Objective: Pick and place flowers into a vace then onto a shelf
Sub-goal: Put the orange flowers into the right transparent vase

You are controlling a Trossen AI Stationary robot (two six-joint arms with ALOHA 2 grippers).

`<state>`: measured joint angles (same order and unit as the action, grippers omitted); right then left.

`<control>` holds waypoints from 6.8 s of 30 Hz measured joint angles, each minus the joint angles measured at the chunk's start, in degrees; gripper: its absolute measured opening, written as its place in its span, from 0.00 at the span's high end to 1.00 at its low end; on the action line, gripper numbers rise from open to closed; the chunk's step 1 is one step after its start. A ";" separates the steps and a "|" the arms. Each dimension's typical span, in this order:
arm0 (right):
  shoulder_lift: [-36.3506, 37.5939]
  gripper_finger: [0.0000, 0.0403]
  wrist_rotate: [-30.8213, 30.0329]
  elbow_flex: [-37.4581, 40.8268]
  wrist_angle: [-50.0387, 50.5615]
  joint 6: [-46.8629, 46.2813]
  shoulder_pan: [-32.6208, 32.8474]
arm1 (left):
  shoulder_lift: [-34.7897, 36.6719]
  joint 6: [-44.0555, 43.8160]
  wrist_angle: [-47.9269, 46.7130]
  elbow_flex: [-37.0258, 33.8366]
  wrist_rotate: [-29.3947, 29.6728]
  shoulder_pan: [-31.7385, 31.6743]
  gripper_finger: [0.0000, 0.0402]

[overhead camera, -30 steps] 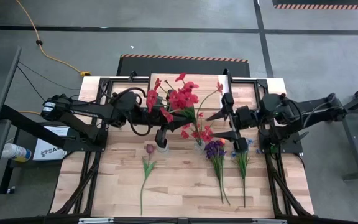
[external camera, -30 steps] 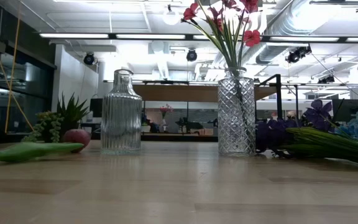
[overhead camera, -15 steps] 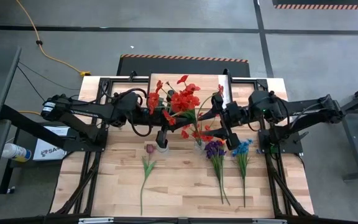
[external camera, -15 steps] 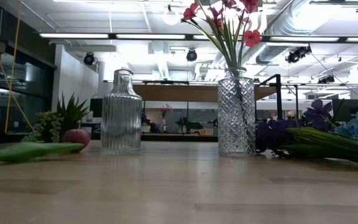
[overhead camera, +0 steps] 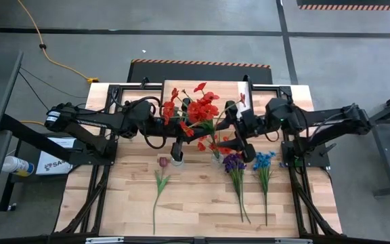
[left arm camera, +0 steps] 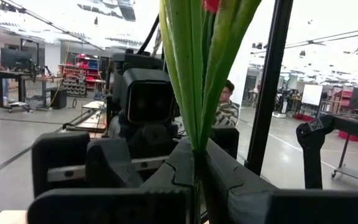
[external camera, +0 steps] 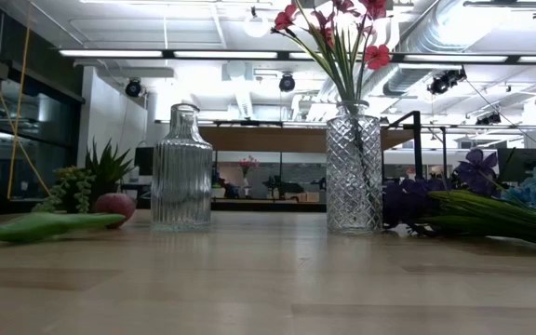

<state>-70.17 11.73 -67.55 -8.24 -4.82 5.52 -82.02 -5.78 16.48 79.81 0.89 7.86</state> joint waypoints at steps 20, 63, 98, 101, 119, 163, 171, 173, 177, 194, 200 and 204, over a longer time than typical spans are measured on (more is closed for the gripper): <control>-0.61 0.58 1.24 0.00 1.11 -2.61 -1.89 | 0.00 0.13 -3.12 0.00 1.00 0.00 0.89; -0.59 1.00 0.58 0.00 2.61 0.37 -2.95 | 0.02 -4.95 -5.45 0.00 3.71 0.00 0.62; -0.59 1.00 -6.79 -13.09 22.56 9.27 -8.63 | 2.86 -6.98 -8.18 0.11 0.31 0.09 0.59; -0.59 1.00 -5.43 -13.09 22.54 9.18 -9.70 | 2.86 -8.06 -9.91 0.11 0.37 0.04 0.60; 6.66 1.00 -3.90 -13.09 22.59 8.73 -13.87 | 7.28 -12.55 -26.51 0.09 7.07 0.04 0.62; 22.75 1.00 -9.21 -13.04 52.70 -6.46 5.66 | 15.21 -18.11 -43.98 0.04 15.30 0.04 0.66; 22.73 1.00 -15.07 -7.22 44.20 -2.77 10.88 | 15.21 -18.50 -44.49 0.04 15.30 0.04 0.66; 22.99 1.00 -15.97 -5.11 42.59 -3.03 11.86 | 15.21 -18.56 -44.65 0.04 15.30 0.04 0.66; 23.71 1.00 -18.72 -1.16 40.29 -5.16 13.91 | 15.21 -18.78 -45.10 0.04 15.30 0.04 0.66; 30.88 1.00 -42.46 19.55 12.20 -3.64 28.09 | 15.21 -18.86 -45.43 0.04 14.71 0.04 0.66; 31.58 1.00 -52.41 28.60 -3.02 1.12 32.68 | 15.21 -18.82 -45.41 0.04 14.68 0.04 0.66; 32.00 1.00 -60.82 31.87 -6.92 2.82 35.88 | 15.21 -18.80 -45.43 0.04 14.57 0.04 0.66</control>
<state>-38.17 -49.09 -35.68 -15.15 -2.00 41.40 -66.81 -24.58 -28.95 79.85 15.46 7.90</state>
